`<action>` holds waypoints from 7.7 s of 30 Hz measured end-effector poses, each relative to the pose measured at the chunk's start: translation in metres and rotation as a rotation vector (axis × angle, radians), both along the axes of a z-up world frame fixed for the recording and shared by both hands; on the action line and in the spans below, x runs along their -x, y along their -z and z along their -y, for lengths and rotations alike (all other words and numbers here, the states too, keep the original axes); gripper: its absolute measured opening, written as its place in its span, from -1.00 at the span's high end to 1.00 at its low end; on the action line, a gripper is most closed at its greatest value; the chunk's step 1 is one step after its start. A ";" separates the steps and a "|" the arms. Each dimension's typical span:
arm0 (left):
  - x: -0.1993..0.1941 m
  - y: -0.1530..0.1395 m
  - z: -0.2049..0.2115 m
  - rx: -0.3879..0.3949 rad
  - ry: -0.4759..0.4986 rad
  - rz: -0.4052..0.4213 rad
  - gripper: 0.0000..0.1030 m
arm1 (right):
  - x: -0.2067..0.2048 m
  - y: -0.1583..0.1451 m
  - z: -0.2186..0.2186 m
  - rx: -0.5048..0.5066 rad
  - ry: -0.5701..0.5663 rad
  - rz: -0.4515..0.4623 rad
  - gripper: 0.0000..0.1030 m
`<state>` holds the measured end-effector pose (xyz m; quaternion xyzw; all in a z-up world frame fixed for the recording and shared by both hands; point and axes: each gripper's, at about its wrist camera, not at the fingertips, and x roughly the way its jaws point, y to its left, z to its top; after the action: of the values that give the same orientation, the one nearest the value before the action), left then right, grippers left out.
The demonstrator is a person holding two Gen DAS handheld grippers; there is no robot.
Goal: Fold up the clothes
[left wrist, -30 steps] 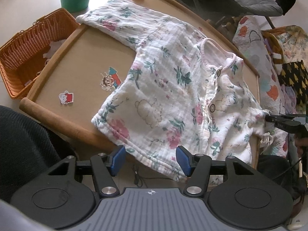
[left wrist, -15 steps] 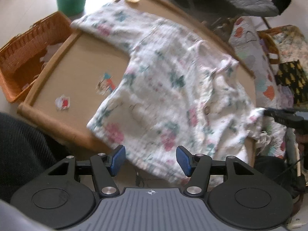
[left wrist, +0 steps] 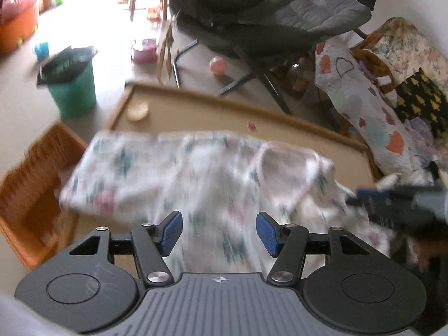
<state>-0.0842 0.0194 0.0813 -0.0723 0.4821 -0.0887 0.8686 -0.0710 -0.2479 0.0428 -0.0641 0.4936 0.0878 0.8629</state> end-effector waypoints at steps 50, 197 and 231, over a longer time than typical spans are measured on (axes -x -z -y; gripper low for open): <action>-0.091 0.051 0.029 -0.197 -0.106 0.091 0.74 | -0.024 0.027 0.007 0.092 0.190 0.188 0.87; 0.054 0.062 0.064 0.256 0.079 -0.138 -0.26 | 0.168 -0.013 0.014 -0.071 0.503 0.047 0.73; 0.053 0.063 0.047 0.301 0.035 -0.056 -0.27 | 0.179 -0.013 0.002 -0.047 0.456 0.052 0.84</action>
<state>-0.1369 -0.0271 0.0186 -0.1956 0.4885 -0.1732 0.8325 -0.2495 -0.2503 0.0554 0.0669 0.4707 -0.0995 0.8741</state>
